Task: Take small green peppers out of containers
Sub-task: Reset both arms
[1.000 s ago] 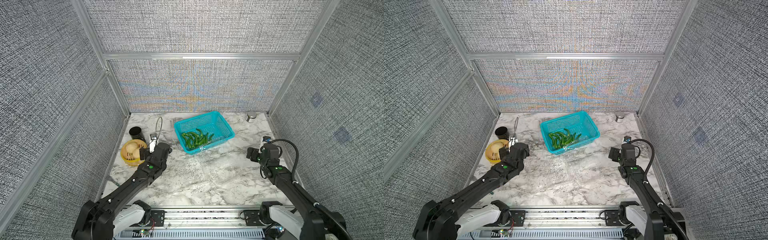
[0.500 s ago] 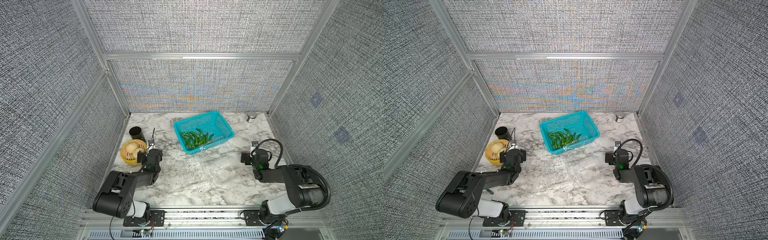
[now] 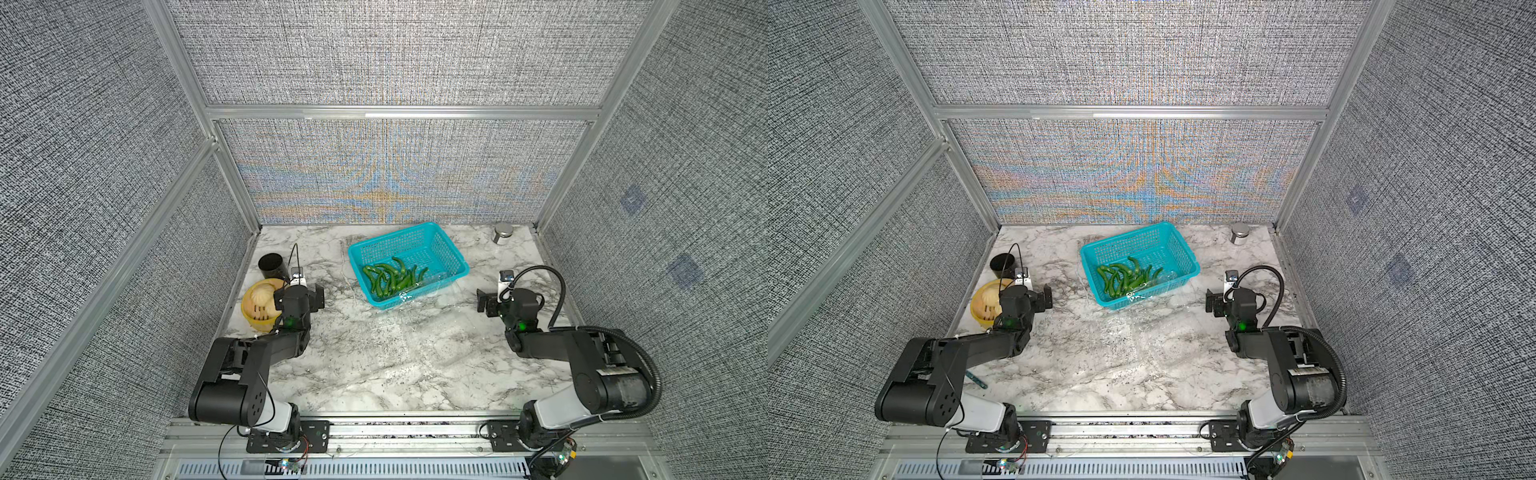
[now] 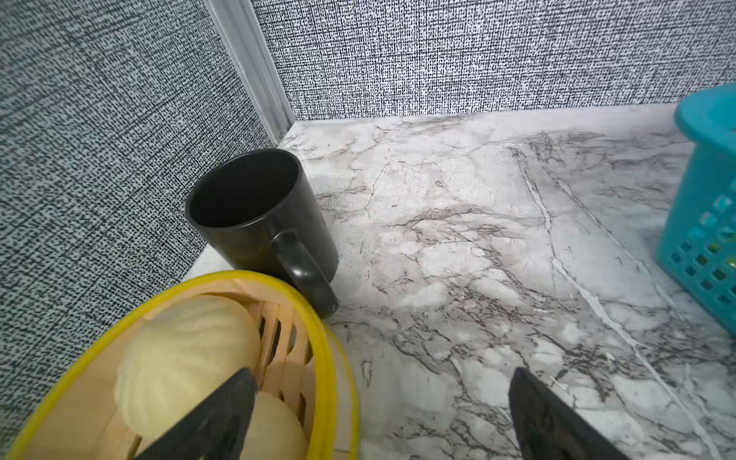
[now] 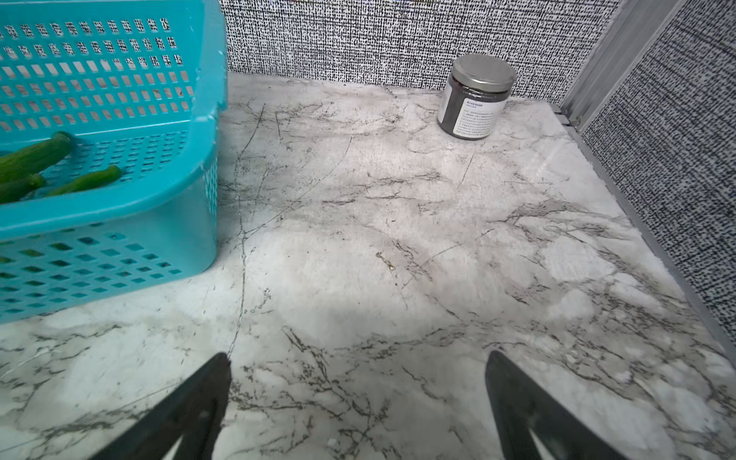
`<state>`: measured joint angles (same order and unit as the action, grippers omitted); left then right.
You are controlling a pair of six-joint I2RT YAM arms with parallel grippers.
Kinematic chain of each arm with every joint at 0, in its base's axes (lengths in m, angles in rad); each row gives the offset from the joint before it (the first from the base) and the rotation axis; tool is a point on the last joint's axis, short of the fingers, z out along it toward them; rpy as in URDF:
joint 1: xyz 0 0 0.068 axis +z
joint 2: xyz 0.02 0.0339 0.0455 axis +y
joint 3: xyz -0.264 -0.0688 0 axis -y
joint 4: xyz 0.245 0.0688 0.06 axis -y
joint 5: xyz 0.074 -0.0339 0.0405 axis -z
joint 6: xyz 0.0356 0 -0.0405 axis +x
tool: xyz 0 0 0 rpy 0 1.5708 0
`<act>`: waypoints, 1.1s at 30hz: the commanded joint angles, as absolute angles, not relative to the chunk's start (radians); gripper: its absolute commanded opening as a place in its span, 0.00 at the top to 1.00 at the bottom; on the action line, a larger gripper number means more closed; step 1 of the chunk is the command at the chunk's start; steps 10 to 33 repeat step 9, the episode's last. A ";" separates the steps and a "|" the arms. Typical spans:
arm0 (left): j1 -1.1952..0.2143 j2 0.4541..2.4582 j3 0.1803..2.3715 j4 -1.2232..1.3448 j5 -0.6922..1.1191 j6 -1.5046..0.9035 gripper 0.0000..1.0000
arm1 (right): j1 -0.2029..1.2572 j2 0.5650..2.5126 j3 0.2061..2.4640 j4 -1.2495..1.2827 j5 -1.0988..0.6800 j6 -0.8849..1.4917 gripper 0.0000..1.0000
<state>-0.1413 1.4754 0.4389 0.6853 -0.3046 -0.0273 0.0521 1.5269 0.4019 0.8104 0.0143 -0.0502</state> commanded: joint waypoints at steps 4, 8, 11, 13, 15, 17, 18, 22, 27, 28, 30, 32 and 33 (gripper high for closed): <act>-0.126 1.494 0.471 0.647 -0.239 -0.037 0.00 | 0.052 1.528 0.400 0.826 0.009 -0.054 0.01; -0.123 1.480 0.456 0.661 -0.234 -0.037 0.00 | 0.054 1.527 0.401 0.827 0.011 -0.054 0.01; -0.122 1.477 0.456 0.661 -0.234 -0.037 0.00 | 0.053 1.527 0.399 0.829 0.011 -0.054 0.01; -0.122 1.477 0.456 0.661 -0.234 -0.037 0.00 | 0.053 1.527 0.399 0.829 0.011 -0.054 0.01; -0.122 1.477 0.456 0.661 -0.234 -0.037 0.00 | 0.053 1.527 0.399 0.829 0.011 -0.054 0.01; -0.122 1.477 0.456 0.661 -0.234 -0.037 0.00 | 0.053 1.527 0.399 0.829 0.011 -0.054 0.01; -0.122 1.477 0.456 0.661 -0.234 -0.037 0.00 | 0.053 1.527 0.399 0.829 0.011 -0.054 0.01; -0.122 1.477 0.456 0.661 -0.234 -0.037 0.00 | 0.053 1.527 0.399 0.829 0.011 -0.054 0.01; -0.122 1.477 0.456 0.661 -0.234 -0.037 0.00 | 0.053 1.527 0.399 0.829 0.011 -0.054 0.01; -0.122 1.477 0.456 0.661 -0.234 -0.037 0.00 | 0.053 1.527 0.399 0.829 0.011 -0.054 0.01; -0.122 1.477 0.456 0.661 -0.234 -0.037 0.00 | 0.053 1.527 0.399 0.829 0.011 -0.054 0.01; -0.122 1.477 0.456 0.661 -0.234 -0.037 0.00 | 0.053 1.527 0.399 0.829 0.011 -0.054 0.01; -0.122 1.477 0.456 0.661 -0.234 -0.037 0.00 | 0.053 1.527 0.399 0.829 0.011 -0.054 0.01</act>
